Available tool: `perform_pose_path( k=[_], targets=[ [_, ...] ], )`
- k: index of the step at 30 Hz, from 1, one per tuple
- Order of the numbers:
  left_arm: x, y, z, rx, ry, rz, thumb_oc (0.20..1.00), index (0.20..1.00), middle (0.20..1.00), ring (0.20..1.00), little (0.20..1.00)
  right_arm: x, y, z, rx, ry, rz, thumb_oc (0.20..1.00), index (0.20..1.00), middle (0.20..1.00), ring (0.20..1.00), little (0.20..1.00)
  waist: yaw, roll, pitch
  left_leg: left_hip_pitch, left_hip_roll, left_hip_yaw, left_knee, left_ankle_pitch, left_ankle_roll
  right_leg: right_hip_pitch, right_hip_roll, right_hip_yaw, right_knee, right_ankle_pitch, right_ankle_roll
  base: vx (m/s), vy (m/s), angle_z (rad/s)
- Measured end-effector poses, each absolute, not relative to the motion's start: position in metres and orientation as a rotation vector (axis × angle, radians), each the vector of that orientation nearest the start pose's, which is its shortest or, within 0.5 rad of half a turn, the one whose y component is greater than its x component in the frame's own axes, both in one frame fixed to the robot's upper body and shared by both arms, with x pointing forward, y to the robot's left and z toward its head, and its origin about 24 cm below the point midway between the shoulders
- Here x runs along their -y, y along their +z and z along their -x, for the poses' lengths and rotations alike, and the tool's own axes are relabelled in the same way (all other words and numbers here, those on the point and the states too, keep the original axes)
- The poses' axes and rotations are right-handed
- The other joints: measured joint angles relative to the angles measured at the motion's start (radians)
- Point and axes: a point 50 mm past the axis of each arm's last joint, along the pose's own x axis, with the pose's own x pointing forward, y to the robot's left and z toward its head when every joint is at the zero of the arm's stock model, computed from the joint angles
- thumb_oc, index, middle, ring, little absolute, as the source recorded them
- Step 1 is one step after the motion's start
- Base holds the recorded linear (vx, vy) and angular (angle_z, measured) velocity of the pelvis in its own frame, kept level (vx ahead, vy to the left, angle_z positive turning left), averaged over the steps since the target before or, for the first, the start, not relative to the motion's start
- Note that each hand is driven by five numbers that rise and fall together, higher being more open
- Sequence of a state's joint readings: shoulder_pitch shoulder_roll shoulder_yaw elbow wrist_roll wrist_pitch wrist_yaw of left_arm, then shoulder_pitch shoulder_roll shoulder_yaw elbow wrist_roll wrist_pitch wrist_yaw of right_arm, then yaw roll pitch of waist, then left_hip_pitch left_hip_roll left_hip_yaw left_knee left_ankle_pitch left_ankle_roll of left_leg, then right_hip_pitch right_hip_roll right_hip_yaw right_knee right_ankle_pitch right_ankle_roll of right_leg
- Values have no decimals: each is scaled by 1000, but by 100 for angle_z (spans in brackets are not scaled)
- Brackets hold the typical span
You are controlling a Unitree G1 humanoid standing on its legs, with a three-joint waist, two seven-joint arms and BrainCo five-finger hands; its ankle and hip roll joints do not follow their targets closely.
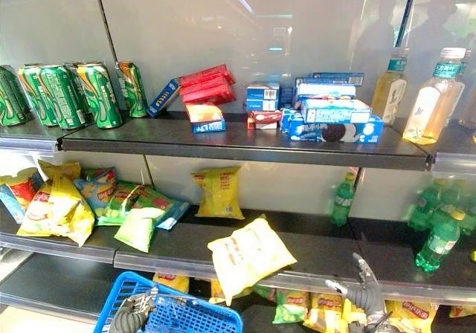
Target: Pick up the snacks into the basket
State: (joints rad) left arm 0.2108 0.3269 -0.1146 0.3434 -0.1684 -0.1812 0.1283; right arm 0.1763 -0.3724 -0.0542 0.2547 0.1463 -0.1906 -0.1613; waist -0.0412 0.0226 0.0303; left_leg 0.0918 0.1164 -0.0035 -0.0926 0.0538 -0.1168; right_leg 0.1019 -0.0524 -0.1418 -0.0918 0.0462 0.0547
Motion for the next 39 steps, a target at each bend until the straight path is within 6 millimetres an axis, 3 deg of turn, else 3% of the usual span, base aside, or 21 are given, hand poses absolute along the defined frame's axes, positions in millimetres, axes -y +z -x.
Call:
perform_pose_path(
  k=[8, 12, 17, 20, 22, 25, 32, 39],
  targets=[
    [-225, -53, -178, -376, 126, -190, 209, 209, 209, 209, 209, 266, -10, -198, -198, -276, 280, 1000, 1000, 1000, 1000, 1000, -1, -2, -1, -1, -1, 1, 0, 1, 1, -2, -1, 2, 0, 1, 2, 0, 0, 0],
    [-226, -52, -178, -375, 134, -192, 228, 228, 228, 228, 228, 266, -8, -200, -197, -236, 376, 1000, 1000, 1000, 1000, 1000, 0, -4, -2, -16, -2, 3, 0, 1, 1, -11, -1, 5, 0, 2, 2, -48, -5, -2],
    [-228, -50, -182, -362, 148, -199, 213, 213, 213, 213, 213, 284, 23, -219, -131, -142, 775, 1000, 1000, 1000, 1000, 1000, 1, -5, 9, -59, -8, 2, 6, 15, 11, -65, -7, 16, 1, 21, 4, -89, -17, -4],
    [-228, -43, -195, -326, 147, -215, 200, 200, 200, 200, 200, 301, 69, -244, 2, -108, 1211, 1000, 1000, 1000, 1000, 1000, -1, -5, 69, -122, -16, -1, 25, 28, 15, -129, -16, 19, 27, 31, 9, -223, -14, -1],
    [-228, -33, -213, -276, 140, -233, 200, 200, 200, 200, 200, 302, 92, -262, 82, -146, 1330, 1000, 1000, 1000, 1000, 1000, 0, -12, 113, -184, -17, -2, 45, 43, 18, -198, -17, 19, 62, 36, 8, -103, -14, 1],
    [-226, -25, -232, -241, 131, -247, 200, 200, 200, 200, 200, 292, 105, -279, 151, -150, 1384, 1000, 1000, 1000, 1000, 1000, -1, -13, 163, -211, -16, -12, 47, 51, 18, -228, -19, 14, 79, 40, 8, -77, -32, 9],
    [-226, 0, -260, -135, 175, -249, 200, 200, 200, 200, 200, 241, 136, -327, 339, -30, 1510, 1000, 1000, 1000, 1000, 1000, 13, -15, 267, -341, -20, -40, 102, 64, 17, -383, -30, 1, 208, 8, -4, -58, -22, 7],
    [-228, 17, -273, -71, 211, -242, 200, 200, 200, 200, 200, 218, 168, -356, 426, -26, 1602, 1000, 1000, 1000, 1000, 1000, 57, -19, 325, -404, -35, -57, 134, 67, 15, -483, -51, 1, 347, -54, -11, -35, -32, 10]
  ],
)
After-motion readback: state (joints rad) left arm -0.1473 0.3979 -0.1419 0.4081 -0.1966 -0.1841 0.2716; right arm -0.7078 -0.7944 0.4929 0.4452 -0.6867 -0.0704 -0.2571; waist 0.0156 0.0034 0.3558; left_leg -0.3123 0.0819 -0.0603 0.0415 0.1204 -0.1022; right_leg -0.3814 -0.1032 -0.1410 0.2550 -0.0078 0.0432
